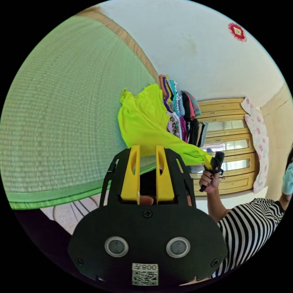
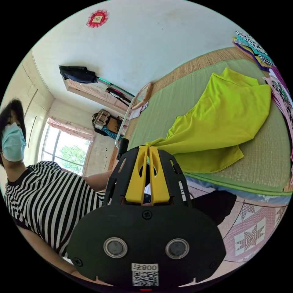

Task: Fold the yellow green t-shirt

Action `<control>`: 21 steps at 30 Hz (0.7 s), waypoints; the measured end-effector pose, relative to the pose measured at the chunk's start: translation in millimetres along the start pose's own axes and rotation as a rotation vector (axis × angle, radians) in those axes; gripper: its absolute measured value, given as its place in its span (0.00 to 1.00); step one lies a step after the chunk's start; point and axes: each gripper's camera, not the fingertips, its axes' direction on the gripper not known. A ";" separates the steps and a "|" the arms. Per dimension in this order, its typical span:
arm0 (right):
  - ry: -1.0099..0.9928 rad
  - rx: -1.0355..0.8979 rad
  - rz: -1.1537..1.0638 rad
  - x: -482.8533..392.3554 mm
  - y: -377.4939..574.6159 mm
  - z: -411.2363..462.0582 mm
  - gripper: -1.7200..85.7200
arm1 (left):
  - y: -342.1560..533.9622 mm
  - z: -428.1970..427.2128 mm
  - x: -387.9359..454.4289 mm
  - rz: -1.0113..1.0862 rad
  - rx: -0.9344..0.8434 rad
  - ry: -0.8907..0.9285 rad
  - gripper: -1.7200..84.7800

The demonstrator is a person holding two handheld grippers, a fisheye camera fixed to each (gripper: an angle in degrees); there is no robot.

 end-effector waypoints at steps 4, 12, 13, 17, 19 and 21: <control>0.052 -0.006 0.041 11.8 26.1 -11.1 0.03 | -0.9 -15.8 -2.3 -0.059 -0.009 -0.055 0.12; 0.118 0.002 0.112 42.4 51.6 -23.6 0.02 | -15.0 2.4 24.1 -0.043 -0.157 -0.053 0.08; 0.127 0.002 0.120 47.5 53.2 -23.2 0.02 | -15.7 5.2 28.6 -0.042 -0.179 -0.063 0.06; 0.137 0.002 0.150 66.2 57.1 -20.2 0.02 | -11.1 3.2 38.9 -0.048 -0.204 -0.048 0.04; 0.139 0.009 0.175 80.9 59.5 -17.7 0.03 | -4.0 -5.7 45.4 -0.043 -0.193 -0.021 0.03; 0.142 0.007 0.190 91.8 60.7 -14.2 0.03 | 2.3 -13.2 50.0 -0.043 -0.182 -0.002 0.03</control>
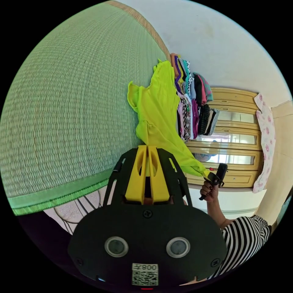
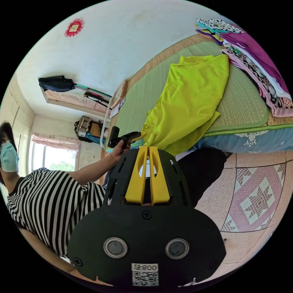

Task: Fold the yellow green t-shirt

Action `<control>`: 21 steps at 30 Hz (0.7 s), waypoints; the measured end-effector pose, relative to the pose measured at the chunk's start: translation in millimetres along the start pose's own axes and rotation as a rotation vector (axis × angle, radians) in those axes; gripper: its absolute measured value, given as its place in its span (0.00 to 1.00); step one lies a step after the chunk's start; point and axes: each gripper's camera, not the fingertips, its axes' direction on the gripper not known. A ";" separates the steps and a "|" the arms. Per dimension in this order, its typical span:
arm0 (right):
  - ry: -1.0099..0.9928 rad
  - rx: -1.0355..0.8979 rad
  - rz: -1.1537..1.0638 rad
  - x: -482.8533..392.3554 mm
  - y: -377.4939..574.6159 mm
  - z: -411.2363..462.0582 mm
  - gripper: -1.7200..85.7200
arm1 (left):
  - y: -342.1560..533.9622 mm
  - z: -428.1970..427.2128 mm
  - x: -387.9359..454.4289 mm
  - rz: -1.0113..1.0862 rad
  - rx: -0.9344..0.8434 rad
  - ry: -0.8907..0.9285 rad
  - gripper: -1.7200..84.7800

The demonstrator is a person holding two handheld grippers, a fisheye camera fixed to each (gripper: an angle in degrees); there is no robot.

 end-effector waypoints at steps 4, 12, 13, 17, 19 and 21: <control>0.006 0.000 0.036 21.5 -0.5 10.5 0.03 | 16.4 -11.7 13.7 0.022 0.022 0.044 0.02; 0.062 0.018 0.104 59.2 13.0 18.7 0.03 | 35.7 -24.6 53.6 0.116 0.051 0.131 0.02; 0.096 0.029 0.106 61.9 16.2 17.8 0.03 | 38.1 -25.2 60.4 0.135 0.051 0.137 0.02; 0.197 0.054 0.110 64.2 22.0 14.2 0.04 | 44.6 -21.7 78.0 0.175 0.039 0.153 0.02; 0.212 0.092 0.093 59.7 21.5 11.7 0.05 | 49.1 -15.9 90.8 0.201 0.024 0.161 0.02; 0.172 0.127 0.061 51.4 16.4 14.5 0.06 | 52.4 -9.9 102.4 0.230 0.009 0.168 0.02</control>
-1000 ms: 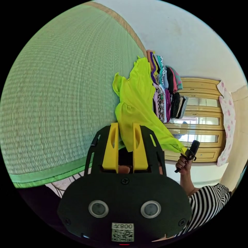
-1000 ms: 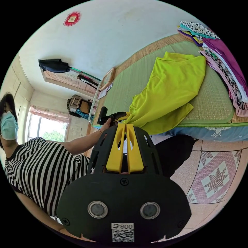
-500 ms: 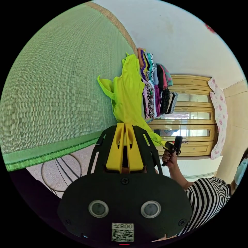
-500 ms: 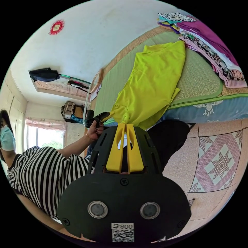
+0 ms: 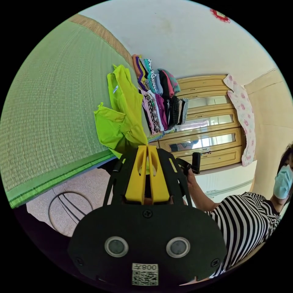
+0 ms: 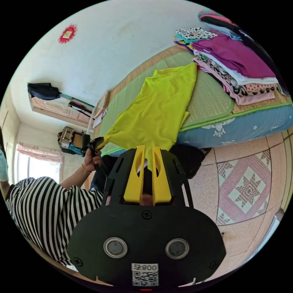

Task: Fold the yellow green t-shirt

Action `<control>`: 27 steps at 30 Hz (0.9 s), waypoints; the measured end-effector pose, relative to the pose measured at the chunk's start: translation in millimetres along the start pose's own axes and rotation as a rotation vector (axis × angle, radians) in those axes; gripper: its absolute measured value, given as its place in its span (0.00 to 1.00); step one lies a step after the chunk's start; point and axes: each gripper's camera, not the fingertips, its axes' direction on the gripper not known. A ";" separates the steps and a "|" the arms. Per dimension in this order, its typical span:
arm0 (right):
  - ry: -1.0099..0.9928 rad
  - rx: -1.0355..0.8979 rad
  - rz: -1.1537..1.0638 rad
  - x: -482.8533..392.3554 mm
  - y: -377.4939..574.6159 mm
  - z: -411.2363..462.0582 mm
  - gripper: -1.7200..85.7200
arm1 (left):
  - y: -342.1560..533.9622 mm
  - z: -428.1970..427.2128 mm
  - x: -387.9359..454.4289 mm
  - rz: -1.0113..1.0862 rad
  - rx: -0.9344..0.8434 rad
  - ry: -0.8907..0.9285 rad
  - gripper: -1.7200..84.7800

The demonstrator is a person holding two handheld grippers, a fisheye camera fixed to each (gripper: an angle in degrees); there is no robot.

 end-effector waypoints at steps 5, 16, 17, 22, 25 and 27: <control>-0.117 -0.043 -0.149 -49.0 -31.8 44.8 0.09 | 0.8 28.8 37.5 0.114 -0.079 -0.030 0.02; 0.033 -0.216 -0.290 -103.5 -78.8 134.6 0.12 | 4.1 103.3 101.8 0.300 -0.234 -0.105 0.02; 0.048 -0.232 -0.290 -103.2 -79.0 138.8 0.12 | 3.8 106.7 103.9 0.305 -0.239 -0.108 0.02; 0.085 -0.349 -0.297 -94.8 -75.4 165.4 0.07 | -1.1 134.2 116.7 0.326 -0.298 -0.157 0.03; 0.062 -0.348 -0.286 -86.2 -72.1 164.8 0.05 | -4.7 140.6 121.9 0.330 -0.300 -0.146 0.03; 0.053 -0.327 -0.272 -79.3 -69.0 158.4 0.04 | -9.8 138.4 123.6 0.328 -0.285 -0.111 0.03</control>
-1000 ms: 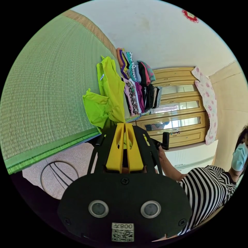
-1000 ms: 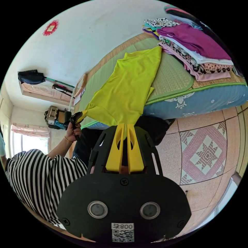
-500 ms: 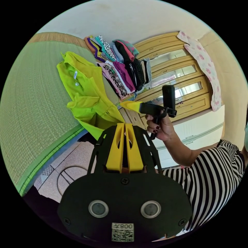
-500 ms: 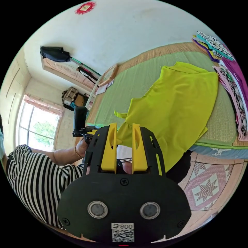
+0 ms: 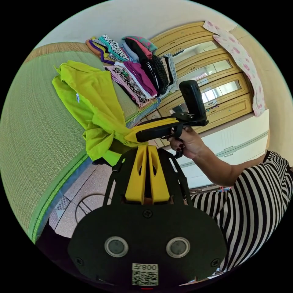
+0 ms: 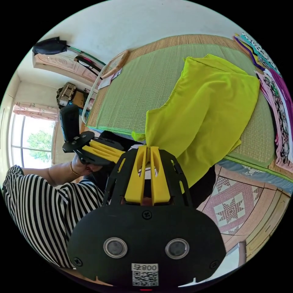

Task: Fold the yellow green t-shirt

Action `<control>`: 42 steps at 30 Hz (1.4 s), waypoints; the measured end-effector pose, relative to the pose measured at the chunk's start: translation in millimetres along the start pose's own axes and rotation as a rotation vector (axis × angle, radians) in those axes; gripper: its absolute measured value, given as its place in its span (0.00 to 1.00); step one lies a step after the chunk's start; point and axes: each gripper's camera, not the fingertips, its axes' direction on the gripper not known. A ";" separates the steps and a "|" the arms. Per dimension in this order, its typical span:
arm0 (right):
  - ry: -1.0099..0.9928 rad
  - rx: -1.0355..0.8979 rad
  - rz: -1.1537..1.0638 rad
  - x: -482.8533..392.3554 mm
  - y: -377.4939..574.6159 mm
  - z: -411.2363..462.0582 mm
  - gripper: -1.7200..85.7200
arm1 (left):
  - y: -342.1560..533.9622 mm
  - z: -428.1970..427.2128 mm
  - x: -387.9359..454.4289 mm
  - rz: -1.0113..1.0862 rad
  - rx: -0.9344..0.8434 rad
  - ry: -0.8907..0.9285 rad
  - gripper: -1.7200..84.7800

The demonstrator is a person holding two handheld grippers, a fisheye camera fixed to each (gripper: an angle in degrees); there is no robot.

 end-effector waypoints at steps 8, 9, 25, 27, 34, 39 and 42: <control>-0.084 0.146 0.065 30.2 52.3 -37.3 0.04 | -50.2 -43.7 -51.0 -0.143 0.193 -0.003 0.08; -0.098 0.157 0.079 34.8 60.1 -41.5 0.04 | -64.9 -43.7 -63.0 -0.171 0.198 -0.010 0.10; -0.202 0.212 0.109 65.8 109.2 -58.7 0.03 | -217.7 13.2 -131.4 -0.435 0.061 -0.131 0.07; -0.205 0.205 0.111 68.3 114.4 -55.3 0.03 | -221.0 17.0 -125.0 -0.434 0.038 -0.163 0.05; -0.227 0.215 0.117 69.5 140.0 -44.6 0.04 | -206.8 -5.9 -77.3 -0.368 0.091 -0.134 0.03; -0.204 0.230 0.104 55.5 161.1 -36.3 0.04 | -180.9 -24.8 -42.7 -0.358 0.103 -0.122 0.03; -0.191 0.238 0.103 44.4 178.6 -27.5 0.03 | -158.3 -33.5 -22.6 -0.358 0.099 -0.152 0.03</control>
